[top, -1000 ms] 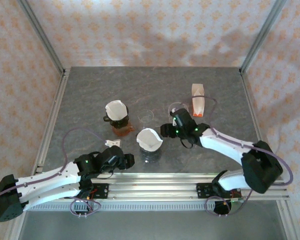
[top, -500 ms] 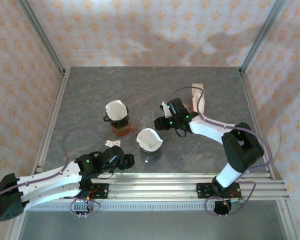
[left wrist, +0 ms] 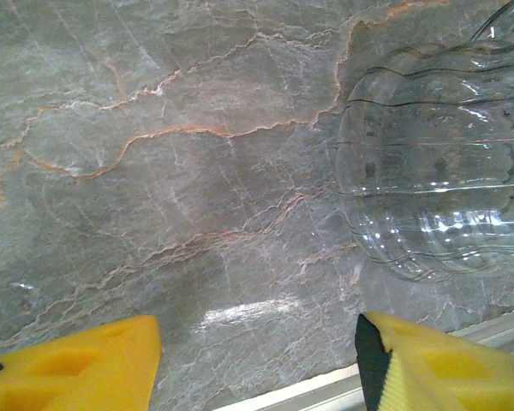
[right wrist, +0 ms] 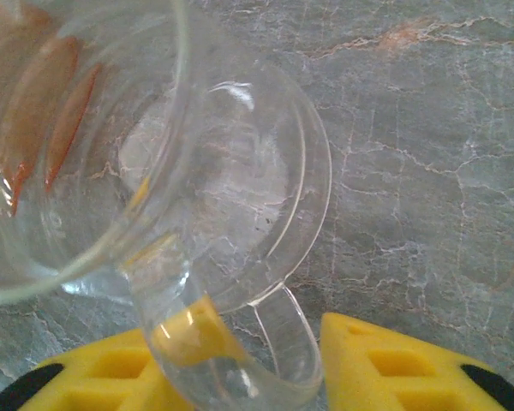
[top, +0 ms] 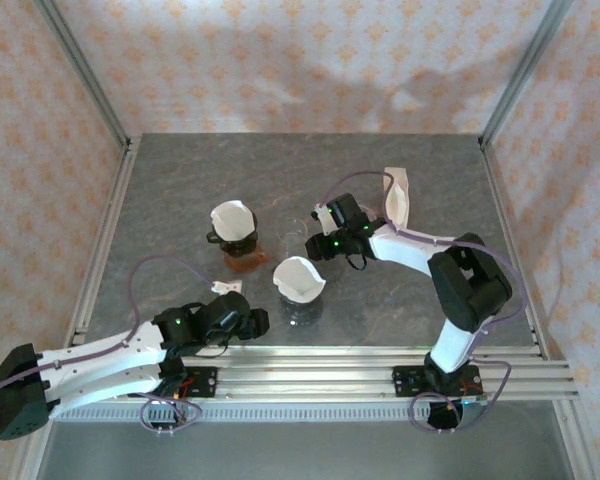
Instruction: Place the coffee filter in the dripper
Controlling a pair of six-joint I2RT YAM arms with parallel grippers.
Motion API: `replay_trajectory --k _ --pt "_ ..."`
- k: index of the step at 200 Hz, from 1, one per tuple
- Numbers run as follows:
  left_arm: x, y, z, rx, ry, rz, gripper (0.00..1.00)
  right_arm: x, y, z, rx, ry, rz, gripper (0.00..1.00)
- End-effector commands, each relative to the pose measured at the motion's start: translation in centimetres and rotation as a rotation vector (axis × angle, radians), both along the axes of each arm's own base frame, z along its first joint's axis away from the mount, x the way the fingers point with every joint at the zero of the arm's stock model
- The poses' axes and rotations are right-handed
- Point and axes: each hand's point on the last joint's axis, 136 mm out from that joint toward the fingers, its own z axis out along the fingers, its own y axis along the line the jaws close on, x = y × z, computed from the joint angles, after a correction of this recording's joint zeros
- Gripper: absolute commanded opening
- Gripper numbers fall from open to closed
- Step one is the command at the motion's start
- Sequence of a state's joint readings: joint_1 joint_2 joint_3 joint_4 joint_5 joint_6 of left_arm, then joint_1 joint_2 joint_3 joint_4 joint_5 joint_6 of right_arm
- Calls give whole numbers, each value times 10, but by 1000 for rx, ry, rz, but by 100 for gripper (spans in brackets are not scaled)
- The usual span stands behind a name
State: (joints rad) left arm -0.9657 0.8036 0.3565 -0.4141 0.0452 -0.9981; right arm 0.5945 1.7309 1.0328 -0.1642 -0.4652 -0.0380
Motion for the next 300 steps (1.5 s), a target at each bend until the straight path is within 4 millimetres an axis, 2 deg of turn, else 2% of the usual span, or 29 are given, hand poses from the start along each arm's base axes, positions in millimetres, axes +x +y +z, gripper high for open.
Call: replay_trajectory --k 1,34,74,106,138,211,271,276,300 --pt "4 -4 6 -19 -6 16 63 5 4 14 19 -25 15 31" --pt "5 -6 8 -20 -7 12 63 2 2 14 10 -31 13 21" --pt "6 -7 8 -23 -9 10 63 -4 0 19 -20 -64 0 14" --pt "6 -7 9 -26 -10 10 63 -8 -11 26 -73 -101 -51 10" --pt "6 -8 12 -40 -19 10 63 -15 -34 27 -122 -115 -125 6" --pt "6 -11 13 -52 -28 -9 63 -55 -78 29 -208 -133 -251 4" --pt "5 -10 10 -49 -29 -16 63 -94 -132 15 -342 -103 -480 4" --pt "5 -11 10 -51 -30 -16 63 -96 -136 21 -327 -114 -499 4" --pt "6 -12 10 -55 -31 -18 63 -109 -156 18 -364 -98 -579 4"
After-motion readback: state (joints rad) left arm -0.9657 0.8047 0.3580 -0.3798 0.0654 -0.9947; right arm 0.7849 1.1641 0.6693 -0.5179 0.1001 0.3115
